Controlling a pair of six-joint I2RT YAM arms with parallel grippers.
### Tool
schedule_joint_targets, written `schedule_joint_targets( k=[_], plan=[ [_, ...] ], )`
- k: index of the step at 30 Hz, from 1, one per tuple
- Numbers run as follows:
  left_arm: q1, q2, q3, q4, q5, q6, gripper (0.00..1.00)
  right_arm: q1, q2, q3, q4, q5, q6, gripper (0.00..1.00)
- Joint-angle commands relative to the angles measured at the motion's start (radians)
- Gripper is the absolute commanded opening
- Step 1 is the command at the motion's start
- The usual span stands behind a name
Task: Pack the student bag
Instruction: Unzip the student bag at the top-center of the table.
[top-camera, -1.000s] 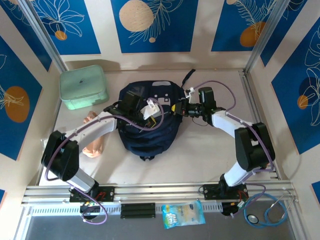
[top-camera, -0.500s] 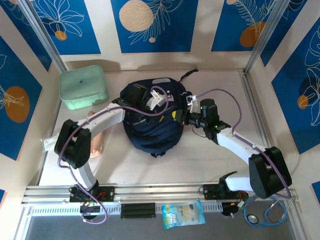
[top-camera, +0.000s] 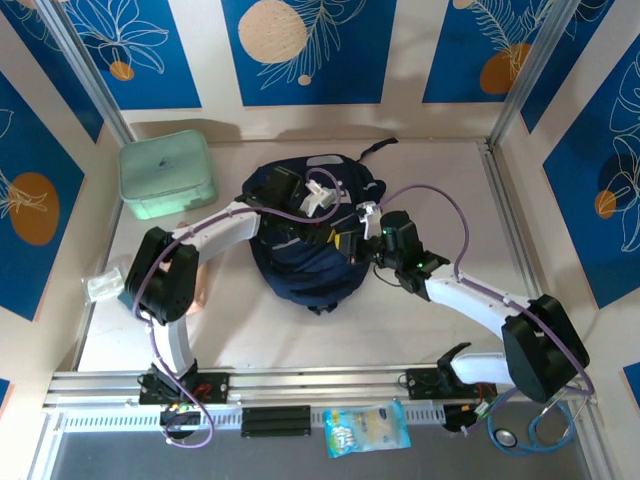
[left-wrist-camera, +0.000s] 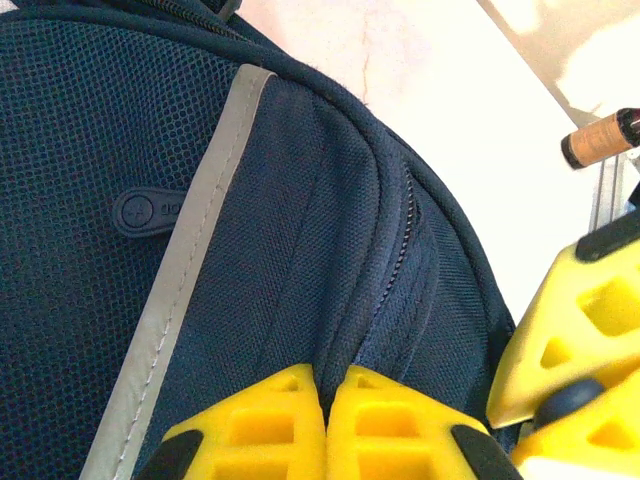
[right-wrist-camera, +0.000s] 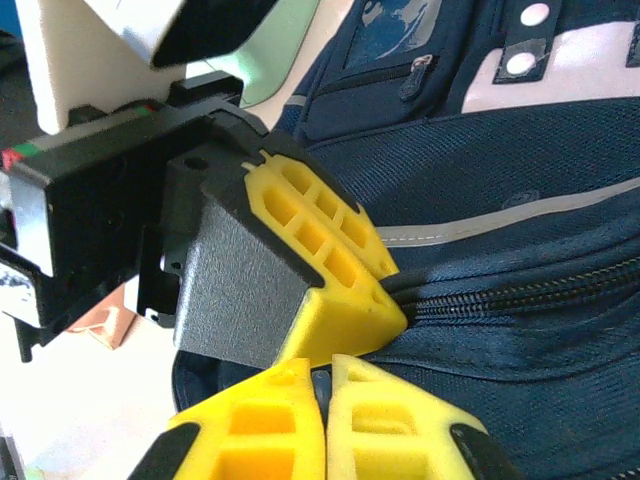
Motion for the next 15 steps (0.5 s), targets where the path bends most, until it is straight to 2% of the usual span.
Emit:
schedule_joint_targets(
  k=[1,6,12,13,15],
  plan=[
    [0.011,0.016,0.089,0.218,0.024,-0.063,0.00,0.065,0.012,0.013,-0.040,-0.088,-0.023,0.05],
    [0.011,0.075,0.137,0.306,0.078,-0.194,0.00,0.147,0.073,0.045,-0.089,0.013,-0.058,0.06],
    [0.017,0.067,0.119,0.283,0.052,-0.160,0.00,0.152,0.061,-0.005,-0.022,0.055,-0.003,0.07],
    [0.018,0.059,0.113,0.278,0.052,-0.152,0.00,0.146,0.044,-0.002,-0.035,0.065,0.001,0.09],
    [0.020,0.041,0.096,0.274,0.048,-0.132,0.00,0.120,-0.001,0.005,-0.075,0.078,0.022,0.20]
  ],
)
